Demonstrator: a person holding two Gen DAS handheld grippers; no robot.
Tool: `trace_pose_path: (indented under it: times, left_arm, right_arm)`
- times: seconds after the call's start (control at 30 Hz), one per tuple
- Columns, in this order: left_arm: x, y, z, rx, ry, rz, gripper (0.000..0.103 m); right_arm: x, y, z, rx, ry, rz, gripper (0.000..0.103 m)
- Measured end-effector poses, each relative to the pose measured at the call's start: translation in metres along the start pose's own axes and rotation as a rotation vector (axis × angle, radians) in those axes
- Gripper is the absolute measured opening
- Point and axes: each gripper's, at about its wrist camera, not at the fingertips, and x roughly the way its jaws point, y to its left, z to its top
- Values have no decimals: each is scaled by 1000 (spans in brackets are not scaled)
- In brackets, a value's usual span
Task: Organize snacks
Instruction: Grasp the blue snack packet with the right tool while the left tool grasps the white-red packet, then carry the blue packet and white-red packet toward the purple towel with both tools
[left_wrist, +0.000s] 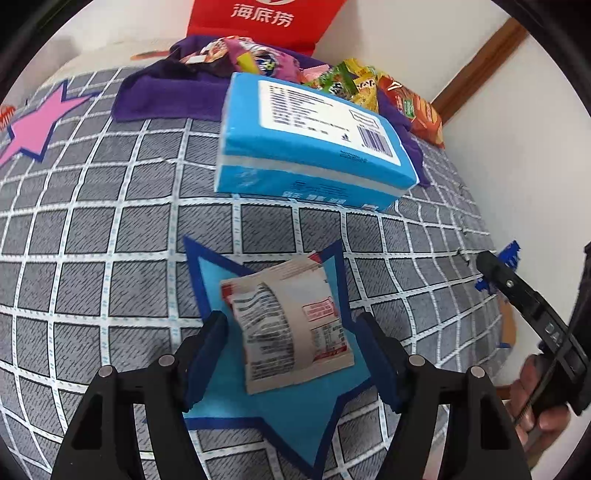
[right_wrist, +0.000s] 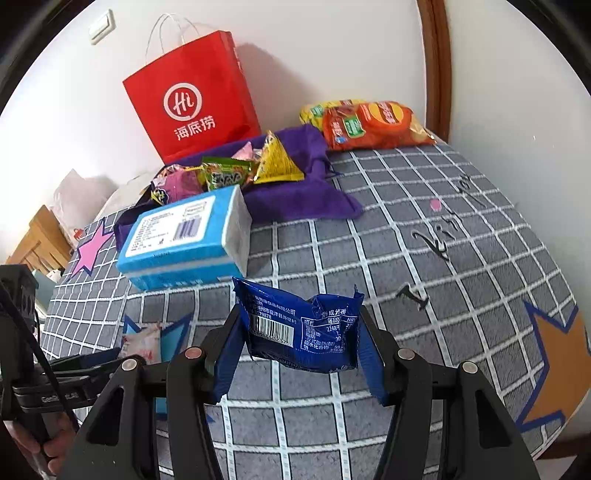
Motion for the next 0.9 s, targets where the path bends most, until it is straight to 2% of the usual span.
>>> trace_pose_path:
  times: [0.2, 0.37, 0.5, 0.63, 0.9]
  left_arm:
    - [11, -22, -4, 66, -60, 135, 69]
    - [16, -29, -7, 96, -94, 233, 60]
    - [14, -22, -5, 73, -105, 207, 56]
    - [7, -8, -7, 19, -99, 133, 54]
    - [-1, 1, -9, -24, -100, 89, 54]
  right_arm:
    - [-5, -13, -5, 30, 2, 2, 57]
    - [-10, -15, -12, 22, 10, 10, 57]
    - [-10, -12, -17, 14, 20, 19, 57]
    - [-6, -7, -21, 10, 42, 24, 57]
    - [-11, 7, -18, -9, 38, 35, 57]
